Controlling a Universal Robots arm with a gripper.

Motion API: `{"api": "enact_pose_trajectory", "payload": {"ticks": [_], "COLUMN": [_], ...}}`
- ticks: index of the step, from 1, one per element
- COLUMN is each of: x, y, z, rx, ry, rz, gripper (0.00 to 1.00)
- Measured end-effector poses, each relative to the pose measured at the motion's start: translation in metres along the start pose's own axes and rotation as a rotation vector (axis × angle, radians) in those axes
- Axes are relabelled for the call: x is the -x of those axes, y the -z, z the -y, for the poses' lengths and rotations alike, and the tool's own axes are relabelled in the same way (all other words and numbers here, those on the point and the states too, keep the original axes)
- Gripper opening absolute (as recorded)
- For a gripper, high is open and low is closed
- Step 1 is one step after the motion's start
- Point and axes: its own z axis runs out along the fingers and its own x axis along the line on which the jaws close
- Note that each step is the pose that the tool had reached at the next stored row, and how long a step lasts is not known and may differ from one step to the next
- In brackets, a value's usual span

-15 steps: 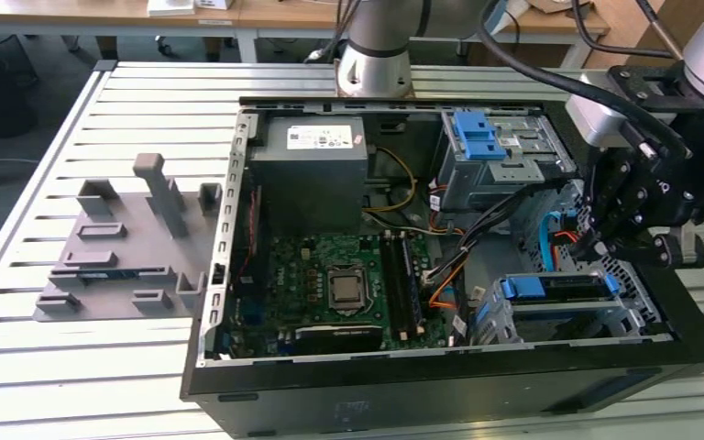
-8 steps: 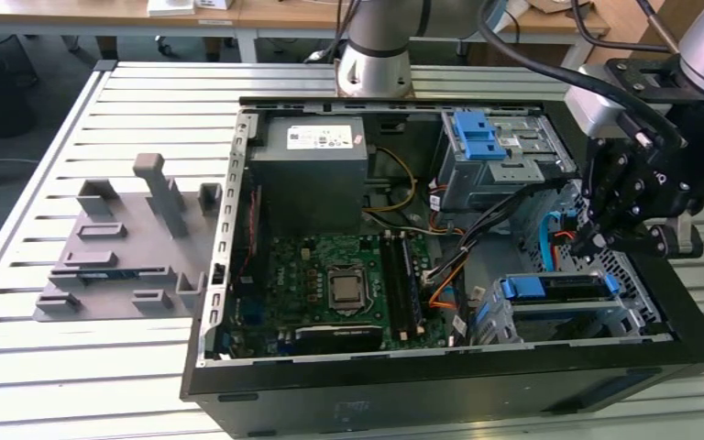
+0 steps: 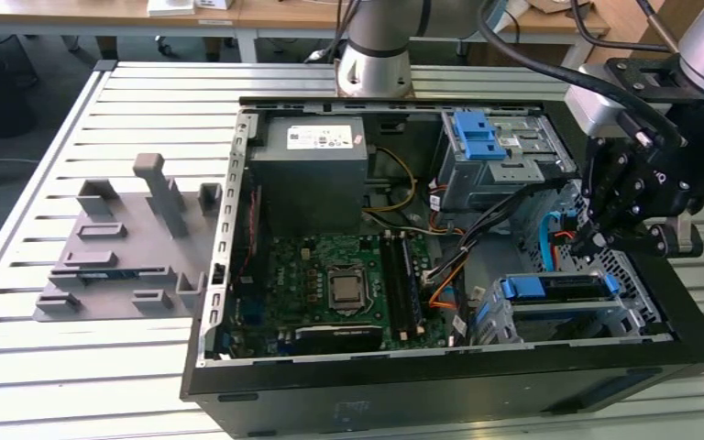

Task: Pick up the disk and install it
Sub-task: 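Insert the first disk wire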

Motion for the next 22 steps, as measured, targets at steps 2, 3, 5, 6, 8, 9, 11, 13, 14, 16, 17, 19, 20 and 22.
{"api": "enact_pose_trajectory", "payload": {"ticks": [2, 3, 5, 6, 8, 9, 11, 13, 14, 16, 17, 19, 20, 22], "x": [0.0000, 0.0000, 0.0000, 0.0001, 0.0008, 0.0008, 0.0013, 0.0015, 0.0016, 0.0018, 0.0020, 0.0022, 0.0023, 0.0025], "y": [0.0000, 0.0000, 0.0000, 0.0000, -0.0002, -0.0003, -0.0008, -0.0015, -0.0019, -0.0034, -0.0042, -0.0054, -0.0059, -0.0067], "z": [0.0000, 0.0000, 0.0000, 0.0000, 0.0007, 0.0009, 0.0014, 0.0016, 0.0017, 0.0021, 0.0023, 0.0027, 0.0029, 0.0036], "rx": [0.0000, 0.0000, 0.0000, 0.0000, 0.0000, 0.0000, 0.0000, 0.0000, 0.0000, 0.0000, 0.0000, -0.0001, 0.0000, 0.0000], "ry": [0.000, 0.000, 0.000, 0.000, 0.000, 0.000, 0.000, 0.000, 0.000, 0.000, 0.000, 0.000, 0.000, 0.000], "rz": [0.0000, 0.0000, 0.0000, 0.0001, -0.0001, -0.0003, -0.0001, -0.0002, -0.0003, -0.0003, -0.0002, -0.0003, -0.0002, -0.0003], "gripper": [0.11, 0.17, 0.17, 0.17, 0.19, 0.19, 0.25, 0.25, 0.25, 0.25, 0.25, 0.25, 0.25, 0.25]}}
